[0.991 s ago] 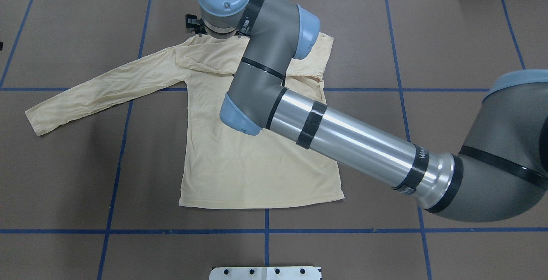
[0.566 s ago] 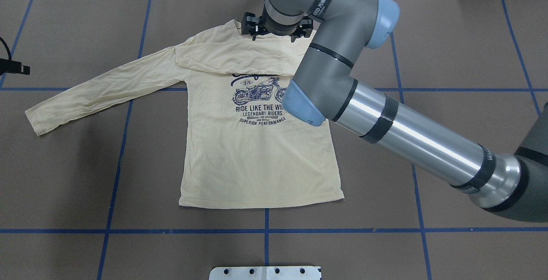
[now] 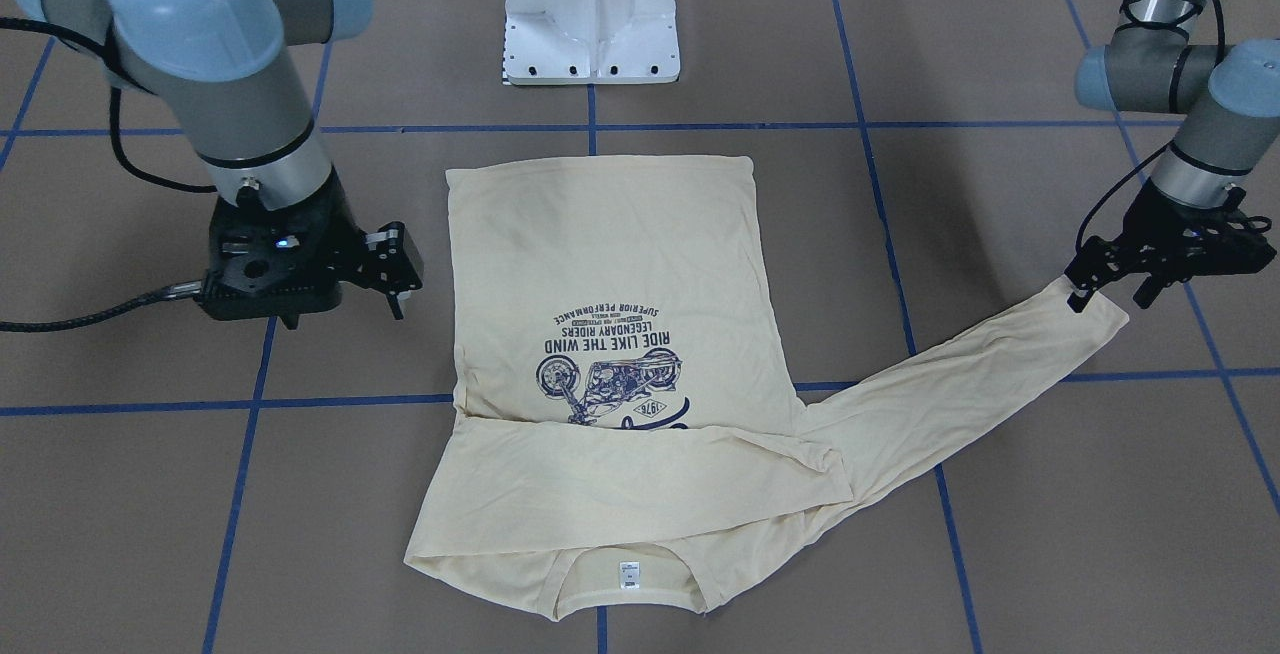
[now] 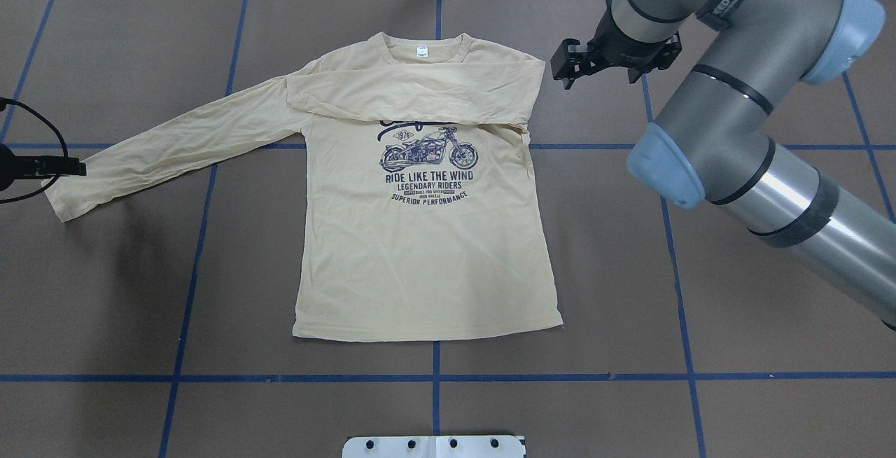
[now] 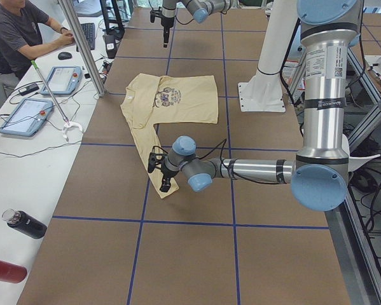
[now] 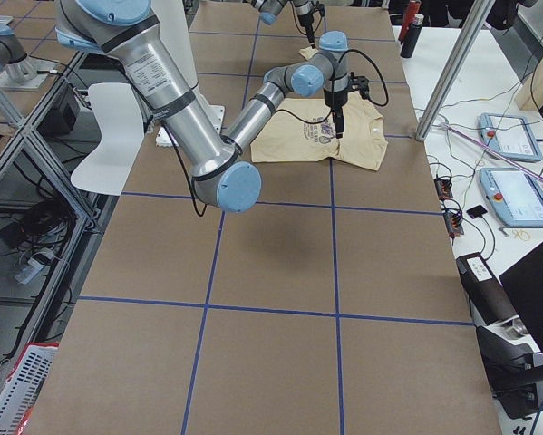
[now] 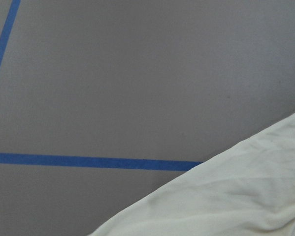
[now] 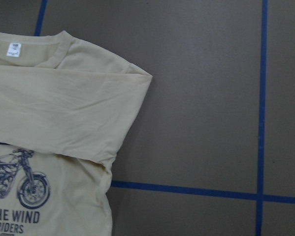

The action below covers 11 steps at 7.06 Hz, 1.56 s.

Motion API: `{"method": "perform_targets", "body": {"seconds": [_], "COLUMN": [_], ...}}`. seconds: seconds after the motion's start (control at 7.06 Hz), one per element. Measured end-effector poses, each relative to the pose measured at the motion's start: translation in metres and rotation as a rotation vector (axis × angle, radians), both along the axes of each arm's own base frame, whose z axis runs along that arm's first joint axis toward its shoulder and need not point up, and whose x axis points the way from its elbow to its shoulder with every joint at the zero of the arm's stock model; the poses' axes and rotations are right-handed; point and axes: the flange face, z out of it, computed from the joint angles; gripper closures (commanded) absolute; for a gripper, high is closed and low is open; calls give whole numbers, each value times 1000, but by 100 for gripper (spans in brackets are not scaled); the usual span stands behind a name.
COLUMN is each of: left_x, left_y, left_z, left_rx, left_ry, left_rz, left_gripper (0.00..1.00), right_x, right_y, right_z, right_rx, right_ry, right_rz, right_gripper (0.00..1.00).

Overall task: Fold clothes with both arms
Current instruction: 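Move the left gripper to the other sleeve cuff and grasp it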

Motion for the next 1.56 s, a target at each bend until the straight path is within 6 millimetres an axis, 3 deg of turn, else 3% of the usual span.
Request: {"method": "perform_targets", "body": {"seconds": [0.28, 0.42, 1.56], "left_x": [0, 1, 9], "left_y": [9, 11, 13], "left_z": [17, 23, 35], "left_rx": [-20, -28, -49], "left_ry": [-28, -36, -48], "left_rz": [1, 5, 19], "left_gripper": [4, 12, 28], "right_x": [30, 34, 44], "right_y": [-4, -4, -1], "right_z": [26, 29, 28], "right_rx": [-5, -6, 2], "right_ry": [1, 1, -20], "right_rz": [-44, -47, -41], "right_gripper": [0, 0, 0]}}
